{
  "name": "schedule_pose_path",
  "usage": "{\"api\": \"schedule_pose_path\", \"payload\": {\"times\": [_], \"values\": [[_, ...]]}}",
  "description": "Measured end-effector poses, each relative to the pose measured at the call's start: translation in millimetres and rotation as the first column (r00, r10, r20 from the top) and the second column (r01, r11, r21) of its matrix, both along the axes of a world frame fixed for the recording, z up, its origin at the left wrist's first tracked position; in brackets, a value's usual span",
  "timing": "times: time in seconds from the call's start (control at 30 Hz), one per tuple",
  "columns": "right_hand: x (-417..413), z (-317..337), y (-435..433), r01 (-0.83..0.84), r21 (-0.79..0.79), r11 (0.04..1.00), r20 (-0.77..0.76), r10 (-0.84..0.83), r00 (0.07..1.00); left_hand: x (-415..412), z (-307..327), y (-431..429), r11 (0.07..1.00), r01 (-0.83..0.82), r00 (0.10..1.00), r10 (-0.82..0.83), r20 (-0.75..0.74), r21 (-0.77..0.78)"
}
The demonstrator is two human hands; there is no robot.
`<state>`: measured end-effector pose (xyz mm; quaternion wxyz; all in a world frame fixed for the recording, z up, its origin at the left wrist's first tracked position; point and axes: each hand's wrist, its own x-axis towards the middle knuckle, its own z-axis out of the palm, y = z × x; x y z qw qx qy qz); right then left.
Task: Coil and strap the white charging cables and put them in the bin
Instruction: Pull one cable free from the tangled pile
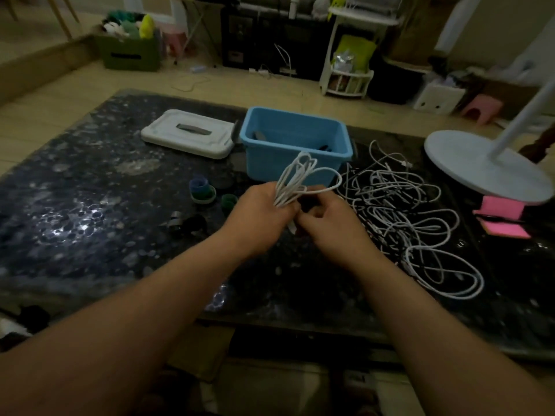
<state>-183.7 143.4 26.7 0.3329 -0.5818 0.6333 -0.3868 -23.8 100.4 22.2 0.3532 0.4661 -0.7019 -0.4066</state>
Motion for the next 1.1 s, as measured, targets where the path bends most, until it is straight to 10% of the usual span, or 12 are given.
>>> {"api": "schedule_pose_path", "payload": {"times": [0.3,0.53,0.7,0.93,1.1], "values": [[-35,-3,14,-0.056,0.21,0.976,-0.185,0.096,0.978,11,19,-11,0.974,-0.182,0.972,0.199,-0.123,0.132],[-24,-4,3,-0.102,-0.049,0.994,-0.48,0.066,0.875,8,18,-1,0.968,-0.002,0.992,0.033,-0.121,0.251],[-13,1,0,-0.115,0.032,0.993,-0.015,0.116,0.993,9,11,-8,0.905,0.07,0.969,0.039,-0.245,0.42],[-10,7,-6,0.13,0.047,0.99,0.447,-0.137,0.884,8,9,-20,0.888,0.033,0.968,0.086,-0.236,0.459],[6,15,3,-0.125,0.029,0.992,0.453,0.098,0.886,-4,5,-7,0.934,0.212,0.977,-0.191,-0.099,0.287]]}}
